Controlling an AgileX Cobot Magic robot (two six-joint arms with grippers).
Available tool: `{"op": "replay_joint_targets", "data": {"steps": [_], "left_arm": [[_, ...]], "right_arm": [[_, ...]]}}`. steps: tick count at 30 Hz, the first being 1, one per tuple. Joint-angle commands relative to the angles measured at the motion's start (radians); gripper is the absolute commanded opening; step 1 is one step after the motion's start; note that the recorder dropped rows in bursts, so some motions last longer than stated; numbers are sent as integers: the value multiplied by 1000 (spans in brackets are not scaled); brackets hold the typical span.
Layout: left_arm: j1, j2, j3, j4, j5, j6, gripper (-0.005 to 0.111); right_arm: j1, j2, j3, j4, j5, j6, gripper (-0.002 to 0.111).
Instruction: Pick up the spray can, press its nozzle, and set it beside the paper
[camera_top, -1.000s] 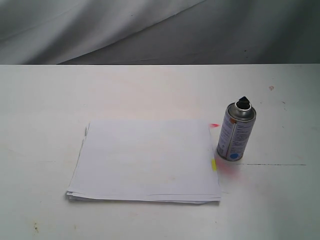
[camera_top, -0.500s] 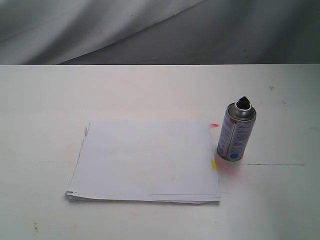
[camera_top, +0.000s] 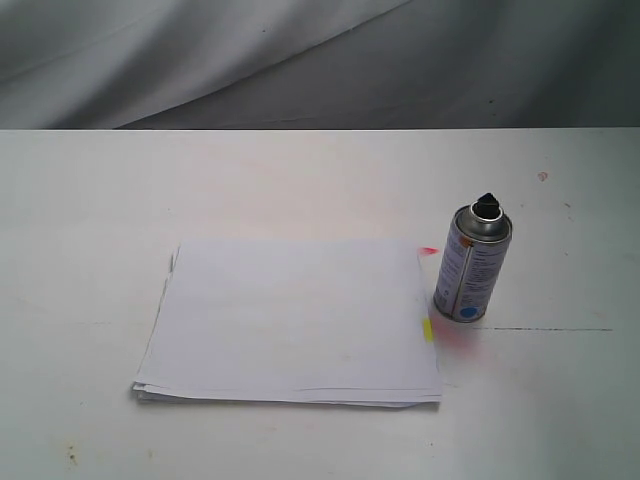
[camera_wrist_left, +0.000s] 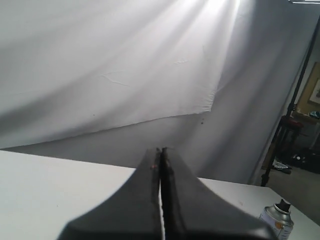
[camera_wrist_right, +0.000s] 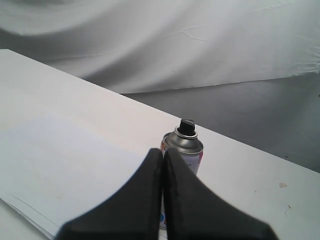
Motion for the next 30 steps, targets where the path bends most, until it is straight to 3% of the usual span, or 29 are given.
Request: {"op": "replay_joint_targets", "data": {"steps": [1,7,9,11,23,30], "left_arm": [[-6,-4,-4,-519,7,548,0],[-6,-4,-2,-1235,-148,1397,0],[-6,-4,-2,-1405,-123,1564,0],[-6,-4,-2,-1482,-83,1640,0],[-6,-62,94,-1492,-36,1717,0],[-6,-62,94,-1462,159,1717,0]], "right_arm": [[5,3,4,6,-3,-2,0],[5,3,4,6,-3,-2,0],[5,3,4,6,-3,-2,0],[5,3,4,6,-3,-2,0],[5,3,4,6,-3,-2,0],[5,3,4,6,-3,-2,0]]}}
